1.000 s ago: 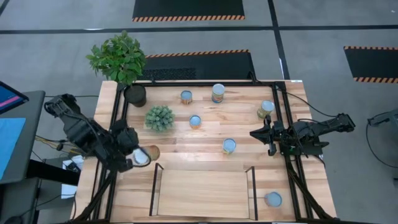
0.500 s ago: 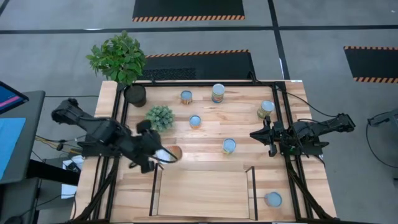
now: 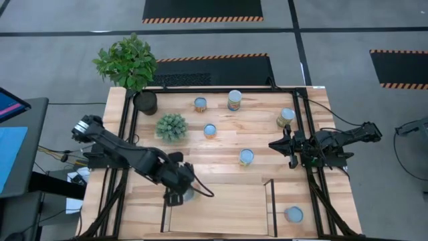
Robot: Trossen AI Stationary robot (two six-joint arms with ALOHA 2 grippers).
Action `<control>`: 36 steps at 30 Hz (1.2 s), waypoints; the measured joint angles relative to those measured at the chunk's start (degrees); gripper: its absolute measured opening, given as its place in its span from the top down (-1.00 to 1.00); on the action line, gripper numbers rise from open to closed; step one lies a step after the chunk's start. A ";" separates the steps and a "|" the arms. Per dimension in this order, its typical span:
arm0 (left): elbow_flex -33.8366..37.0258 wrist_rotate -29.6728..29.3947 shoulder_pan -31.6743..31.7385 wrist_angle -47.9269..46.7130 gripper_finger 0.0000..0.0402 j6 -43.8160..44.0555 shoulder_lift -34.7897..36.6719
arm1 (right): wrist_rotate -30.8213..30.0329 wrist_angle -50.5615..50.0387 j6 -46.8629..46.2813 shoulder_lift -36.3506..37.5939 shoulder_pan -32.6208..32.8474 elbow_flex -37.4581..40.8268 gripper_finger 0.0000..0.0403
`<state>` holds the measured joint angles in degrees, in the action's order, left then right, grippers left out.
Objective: Pick and place cans onto a shelf
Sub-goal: Put the canned green beans on the shelf
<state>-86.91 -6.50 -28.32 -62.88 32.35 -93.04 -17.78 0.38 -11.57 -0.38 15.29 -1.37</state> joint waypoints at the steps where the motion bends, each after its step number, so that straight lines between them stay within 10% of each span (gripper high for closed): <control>1: 0.00 0.51 -0.01 -0.14 1.00 0.02 -0.48 | 0.02 0.00 0.00 0.02 0.00 0.00 0.71; 36: -0.02 5.05 0.20 -2.78 1.00 3.90 -3.19 | 5.99 -0.63 -0.04 0.02 0.04 0.00 0.71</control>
<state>-86.94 -1.45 -28.12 -65.66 36.25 -96.23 -11.79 -0.25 -11.62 -0.36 15.33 -1.37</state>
